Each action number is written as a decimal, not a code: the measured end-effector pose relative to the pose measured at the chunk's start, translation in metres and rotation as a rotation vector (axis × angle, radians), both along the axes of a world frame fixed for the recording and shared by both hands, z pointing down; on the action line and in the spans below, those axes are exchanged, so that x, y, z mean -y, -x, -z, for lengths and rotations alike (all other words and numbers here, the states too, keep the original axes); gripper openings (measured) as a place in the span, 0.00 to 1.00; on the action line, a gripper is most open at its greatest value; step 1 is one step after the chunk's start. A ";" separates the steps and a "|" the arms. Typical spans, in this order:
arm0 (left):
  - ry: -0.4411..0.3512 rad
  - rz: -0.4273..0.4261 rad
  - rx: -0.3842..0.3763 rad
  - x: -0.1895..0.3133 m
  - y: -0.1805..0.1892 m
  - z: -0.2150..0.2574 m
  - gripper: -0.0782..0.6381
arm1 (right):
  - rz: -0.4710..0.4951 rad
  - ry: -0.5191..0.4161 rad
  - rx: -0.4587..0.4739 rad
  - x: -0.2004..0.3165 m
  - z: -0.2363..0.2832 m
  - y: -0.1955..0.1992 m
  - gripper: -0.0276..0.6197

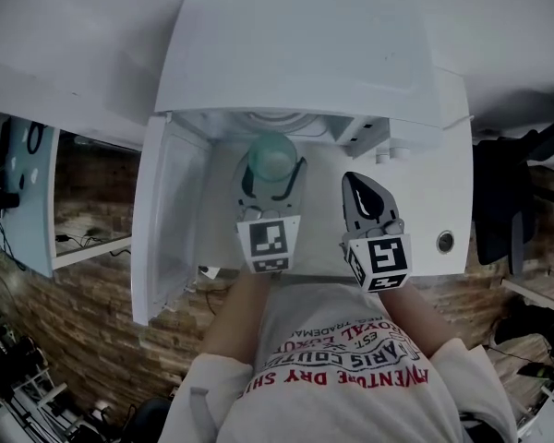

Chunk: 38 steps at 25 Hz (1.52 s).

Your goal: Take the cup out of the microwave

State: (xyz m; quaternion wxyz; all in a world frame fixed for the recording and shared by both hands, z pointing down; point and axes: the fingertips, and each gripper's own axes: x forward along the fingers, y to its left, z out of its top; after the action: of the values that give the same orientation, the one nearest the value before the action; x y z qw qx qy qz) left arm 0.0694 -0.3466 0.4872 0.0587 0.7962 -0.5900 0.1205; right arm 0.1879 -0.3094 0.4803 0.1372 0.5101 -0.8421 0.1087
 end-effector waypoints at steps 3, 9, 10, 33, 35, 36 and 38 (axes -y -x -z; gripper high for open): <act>-0.002 0.036 -0.025 -0.013 0.003 0.017 0.61 | 0.005 -0.033 0.013 -0.006 0.013 0.000 0.05; -0.058 0.042 -0.059 -0.027 0.001 0.069 0.61 | 0.008 -0.129 0.042 -0.012 0.057 0.002 0.05; -0.068 0.040 -0.063 -0.029 0.000 0.078 0.61 | 0.007 -0.147 0.049 -0.012 0.066 0.001 0.05; -0.109 -0.059 -0.082 -0.028 -0.018 0.127 0.61 | -0.001 -0.321 0.067 0.003 0.137 -0.009 0.05; -0.104 -0.063 -0.077 -0.029 -0.020 0.126 0.61 | 0.000 -0.310 0.070 0.004 0.135 -0.009 0.05; -0.102 -0.064 -0.074 -0.029 -0.020 0.125 0.61 | 0.001 -0.305 0.072 0.003 0.134 -0.009 0.05; -0.097 -0.065 -0.068 -0.030 -0.020 0.123 0.61 | 0.002 -0.301 0.072 0.003 0.132 -0.008 0.05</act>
State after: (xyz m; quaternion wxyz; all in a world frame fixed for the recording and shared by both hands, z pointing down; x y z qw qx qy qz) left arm 0.0899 -0.3165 0.3638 0.0360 0.8206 -0.5665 0.0662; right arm 0.1962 -0.3125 0.3483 0.0289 0.5196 -0.8539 -0.0005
